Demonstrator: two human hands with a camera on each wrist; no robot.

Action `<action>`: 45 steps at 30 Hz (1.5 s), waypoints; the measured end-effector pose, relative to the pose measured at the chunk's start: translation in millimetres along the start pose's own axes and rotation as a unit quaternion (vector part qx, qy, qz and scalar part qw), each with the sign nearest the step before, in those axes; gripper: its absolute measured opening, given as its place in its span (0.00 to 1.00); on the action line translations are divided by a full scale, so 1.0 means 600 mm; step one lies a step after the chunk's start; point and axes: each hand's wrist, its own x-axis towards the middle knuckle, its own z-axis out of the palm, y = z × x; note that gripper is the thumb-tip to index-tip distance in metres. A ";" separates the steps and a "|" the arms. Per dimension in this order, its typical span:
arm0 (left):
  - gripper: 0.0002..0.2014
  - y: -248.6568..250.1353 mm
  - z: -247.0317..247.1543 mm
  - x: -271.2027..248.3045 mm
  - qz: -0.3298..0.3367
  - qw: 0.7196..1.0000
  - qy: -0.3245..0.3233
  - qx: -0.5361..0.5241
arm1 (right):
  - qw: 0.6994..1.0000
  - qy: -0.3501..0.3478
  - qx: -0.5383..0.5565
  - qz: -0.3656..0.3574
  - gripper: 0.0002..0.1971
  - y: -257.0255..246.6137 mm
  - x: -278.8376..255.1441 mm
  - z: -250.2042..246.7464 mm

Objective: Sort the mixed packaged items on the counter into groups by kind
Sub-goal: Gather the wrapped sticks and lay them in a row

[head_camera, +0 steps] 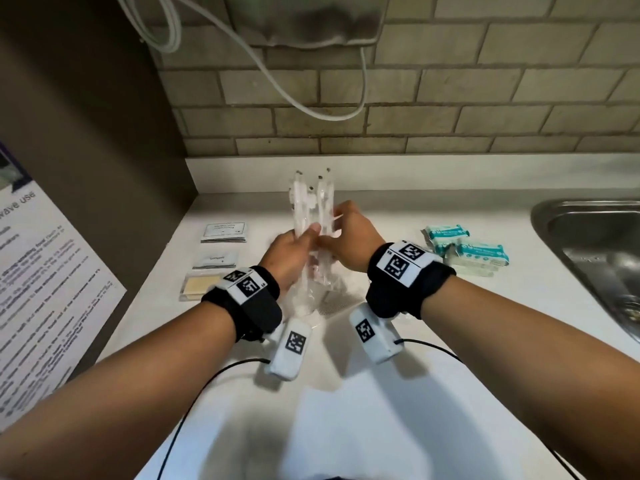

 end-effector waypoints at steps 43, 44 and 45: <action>0.34 -0.063 -0.011 0.066 -0.008 0.972 -0.032 0.235 | 0.897 -0.171 -0.401 0.068 0.20 0.131 0.039 -0.057; 0.34 -0.062 -0.009 0.063 -0.007 0.973 -0.030 0.231 | 0.905 -0.167 -0.387 0.053 0.21 0.124 0.035 -0.053; 0.34 -0.063 -0.007 0.063 -0.006 0.975 -0.028 0.221 | 0.916 -0.160 -0.365 0.040 0.23 0.115 0.034 -0.047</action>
